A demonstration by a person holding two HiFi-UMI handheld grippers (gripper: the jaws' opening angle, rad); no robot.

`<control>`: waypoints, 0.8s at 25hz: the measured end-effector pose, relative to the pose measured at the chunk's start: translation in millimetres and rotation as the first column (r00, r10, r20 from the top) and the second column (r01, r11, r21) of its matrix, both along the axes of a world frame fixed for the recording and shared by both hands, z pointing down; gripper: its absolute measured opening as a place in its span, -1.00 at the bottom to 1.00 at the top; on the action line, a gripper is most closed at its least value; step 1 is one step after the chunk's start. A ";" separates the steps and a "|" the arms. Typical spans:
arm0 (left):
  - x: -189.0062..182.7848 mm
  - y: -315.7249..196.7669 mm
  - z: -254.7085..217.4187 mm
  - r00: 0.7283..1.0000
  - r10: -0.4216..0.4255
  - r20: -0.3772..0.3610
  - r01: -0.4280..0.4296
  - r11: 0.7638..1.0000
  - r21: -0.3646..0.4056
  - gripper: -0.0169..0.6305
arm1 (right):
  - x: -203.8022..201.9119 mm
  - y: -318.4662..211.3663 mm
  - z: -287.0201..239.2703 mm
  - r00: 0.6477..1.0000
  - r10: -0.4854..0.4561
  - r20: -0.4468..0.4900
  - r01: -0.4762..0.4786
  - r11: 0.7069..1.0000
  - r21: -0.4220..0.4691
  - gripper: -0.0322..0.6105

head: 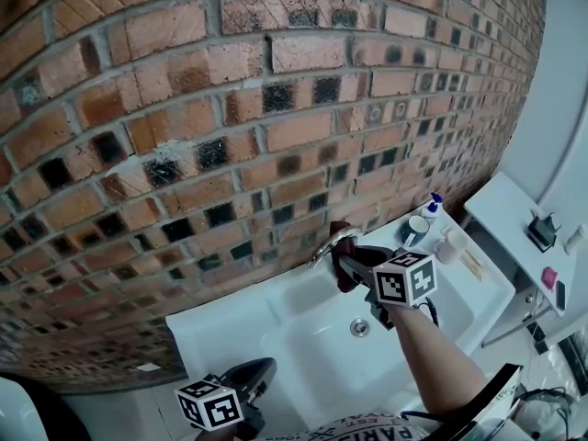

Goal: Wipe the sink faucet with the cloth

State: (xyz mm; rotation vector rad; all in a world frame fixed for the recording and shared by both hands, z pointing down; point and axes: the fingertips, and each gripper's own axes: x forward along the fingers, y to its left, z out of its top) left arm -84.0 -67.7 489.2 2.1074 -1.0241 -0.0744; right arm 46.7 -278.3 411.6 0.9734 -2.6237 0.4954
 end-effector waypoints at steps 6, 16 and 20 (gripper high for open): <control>-1.8 3.0 -1.3 1.000 -0.002 -0.014 0.003 1.000 0.007 -0.93 | -18.7 14.8 -2.4 0.999 -0.040 -0.009 0.040 0.999 0.006 -0.61; -5.5 1.8 3.0 1.000 -0.004 -0.019 0.004 1.000 0.003 -0.93 | -27.6 20.4 8.9 0.998 -0.055 -0.011 0.055 0.998 -0.019 -0.61; -3.6 -0.1 -2.2 1.000 0.001 -0.012 -0.001 1.000 0.014 -0.93 | -13.2 35.6 6.5 0.996 -0.063 0.063 0.066 0.997 -0.045 -0.61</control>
